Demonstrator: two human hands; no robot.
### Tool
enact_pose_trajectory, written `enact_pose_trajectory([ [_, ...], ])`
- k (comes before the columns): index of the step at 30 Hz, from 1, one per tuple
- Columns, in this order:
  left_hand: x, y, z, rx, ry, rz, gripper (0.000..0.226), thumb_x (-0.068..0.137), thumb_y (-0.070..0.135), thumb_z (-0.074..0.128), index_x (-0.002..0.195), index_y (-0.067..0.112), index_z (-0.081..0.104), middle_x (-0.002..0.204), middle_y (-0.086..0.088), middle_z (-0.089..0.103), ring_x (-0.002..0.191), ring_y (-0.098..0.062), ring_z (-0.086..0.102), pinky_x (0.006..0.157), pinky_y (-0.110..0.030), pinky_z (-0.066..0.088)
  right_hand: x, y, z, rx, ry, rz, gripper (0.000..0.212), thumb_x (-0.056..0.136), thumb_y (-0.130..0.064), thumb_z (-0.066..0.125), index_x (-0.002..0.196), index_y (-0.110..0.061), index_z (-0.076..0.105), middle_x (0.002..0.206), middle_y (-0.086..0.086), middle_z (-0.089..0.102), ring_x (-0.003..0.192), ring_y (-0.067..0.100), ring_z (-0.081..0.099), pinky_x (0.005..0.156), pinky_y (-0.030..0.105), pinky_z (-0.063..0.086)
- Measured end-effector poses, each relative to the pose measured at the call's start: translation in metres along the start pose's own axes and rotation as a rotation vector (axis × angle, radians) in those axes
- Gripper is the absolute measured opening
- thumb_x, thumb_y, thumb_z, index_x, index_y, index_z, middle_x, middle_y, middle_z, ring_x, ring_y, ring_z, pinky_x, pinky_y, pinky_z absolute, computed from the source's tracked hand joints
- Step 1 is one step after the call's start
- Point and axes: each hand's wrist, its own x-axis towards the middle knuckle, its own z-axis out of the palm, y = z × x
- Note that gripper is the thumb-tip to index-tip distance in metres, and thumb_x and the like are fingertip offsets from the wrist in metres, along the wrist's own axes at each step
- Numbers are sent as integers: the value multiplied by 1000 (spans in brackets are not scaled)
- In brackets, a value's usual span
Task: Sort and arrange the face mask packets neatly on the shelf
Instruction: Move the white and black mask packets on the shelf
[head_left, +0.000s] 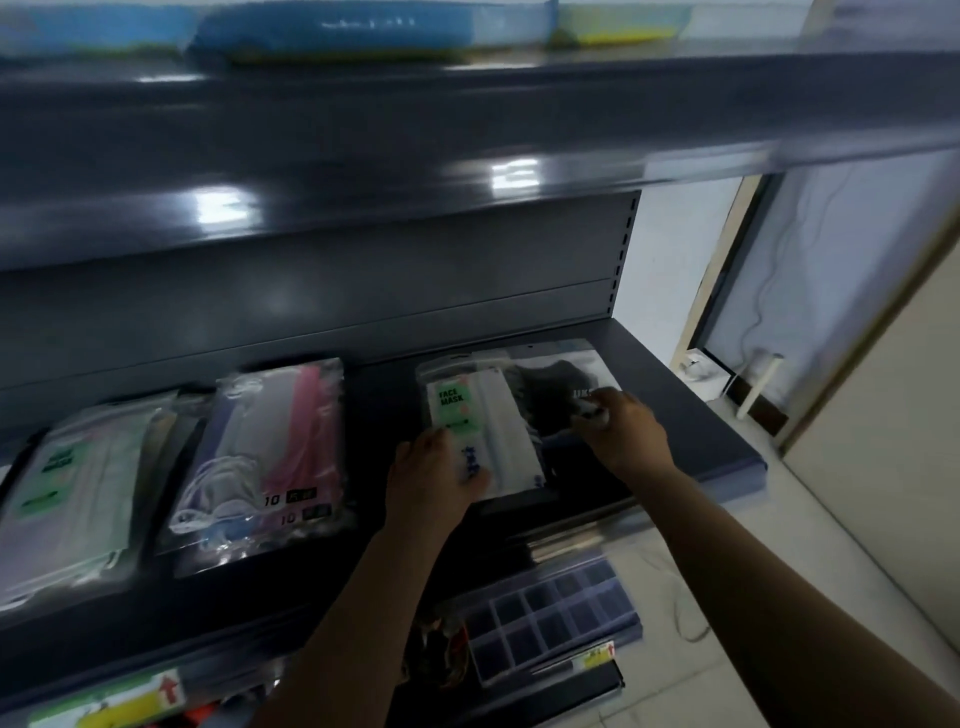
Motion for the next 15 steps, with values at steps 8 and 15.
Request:
enact_pose_trajectory([
  [8, 17, 3, 5, -55, 61, -154, 84, 75, 55, 64, 139, 14, 29, 136, -8, 47, 122, -33, 39, 96, -38, 36, 30, 13, 2, -131, -47, 43, 69, 81, -51, 63, 136, -14, 40, 136, 12, 50, 127, 34, 42, 103, 44, 33],
  [15, 24, 14, 7, -157, 103, -312, 83, 72, 44, 74, 138, 14, 34, 136, -8, 51, 123, -33, 42, 98, -40, 39, 58, 30, -3, 135, -95, -29, 78, 66, -25, 82, 133, -10, 44, 128, 16, 56, 119, 37, 48, 92, 39, 44],
])
